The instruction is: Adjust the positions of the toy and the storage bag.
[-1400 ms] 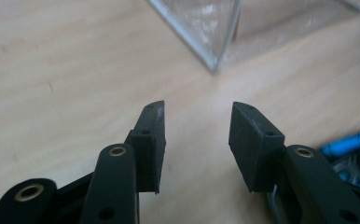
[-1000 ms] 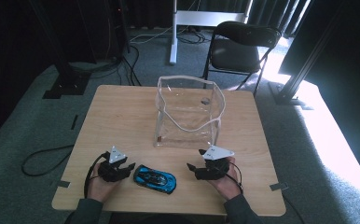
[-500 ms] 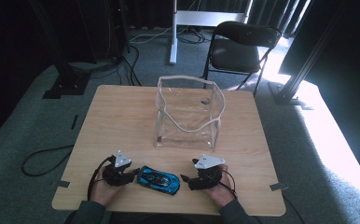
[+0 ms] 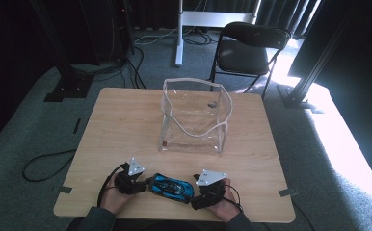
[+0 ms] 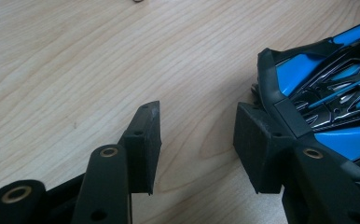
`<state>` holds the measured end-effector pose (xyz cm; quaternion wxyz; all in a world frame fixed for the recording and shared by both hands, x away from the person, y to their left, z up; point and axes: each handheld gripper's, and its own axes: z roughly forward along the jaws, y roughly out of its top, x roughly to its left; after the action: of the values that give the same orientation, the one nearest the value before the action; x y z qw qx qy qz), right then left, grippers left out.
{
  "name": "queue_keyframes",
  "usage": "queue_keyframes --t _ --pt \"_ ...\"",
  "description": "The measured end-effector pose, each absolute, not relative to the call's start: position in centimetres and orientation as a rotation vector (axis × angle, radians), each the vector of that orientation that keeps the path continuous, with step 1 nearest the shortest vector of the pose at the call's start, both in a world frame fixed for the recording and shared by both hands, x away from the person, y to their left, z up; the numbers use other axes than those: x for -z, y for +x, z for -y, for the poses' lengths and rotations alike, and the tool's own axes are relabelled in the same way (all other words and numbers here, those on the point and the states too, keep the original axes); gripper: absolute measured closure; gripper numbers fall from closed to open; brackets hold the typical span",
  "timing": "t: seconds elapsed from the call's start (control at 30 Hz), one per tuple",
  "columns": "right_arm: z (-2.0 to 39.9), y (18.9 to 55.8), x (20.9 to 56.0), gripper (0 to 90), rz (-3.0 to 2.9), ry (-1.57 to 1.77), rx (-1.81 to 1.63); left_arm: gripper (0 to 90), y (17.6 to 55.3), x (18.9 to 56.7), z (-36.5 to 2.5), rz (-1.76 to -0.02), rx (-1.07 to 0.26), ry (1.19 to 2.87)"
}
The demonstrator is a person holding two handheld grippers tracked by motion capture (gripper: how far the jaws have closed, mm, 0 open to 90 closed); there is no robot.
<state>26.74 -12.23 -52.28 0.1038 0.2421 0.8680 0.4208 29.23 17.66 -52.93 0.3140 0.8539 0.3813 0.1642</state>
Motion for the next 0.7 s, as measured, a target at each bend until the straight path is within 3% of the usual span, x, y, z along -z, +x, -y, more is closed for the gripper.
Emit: queue_keyframes --t 0.33,0.7 --pt "11.2 26.6 53.8 15.2 -2.636 0.669 -1.128 52.4 29.1 53.1 -16.6 -0.970 -0.423 2.273" --pt "13.5 27.1 53.5 12.9 -2.619 0.655 -1.070 54.0 28.7 53.4 -14.7 -0.910 -0.390 2.279"
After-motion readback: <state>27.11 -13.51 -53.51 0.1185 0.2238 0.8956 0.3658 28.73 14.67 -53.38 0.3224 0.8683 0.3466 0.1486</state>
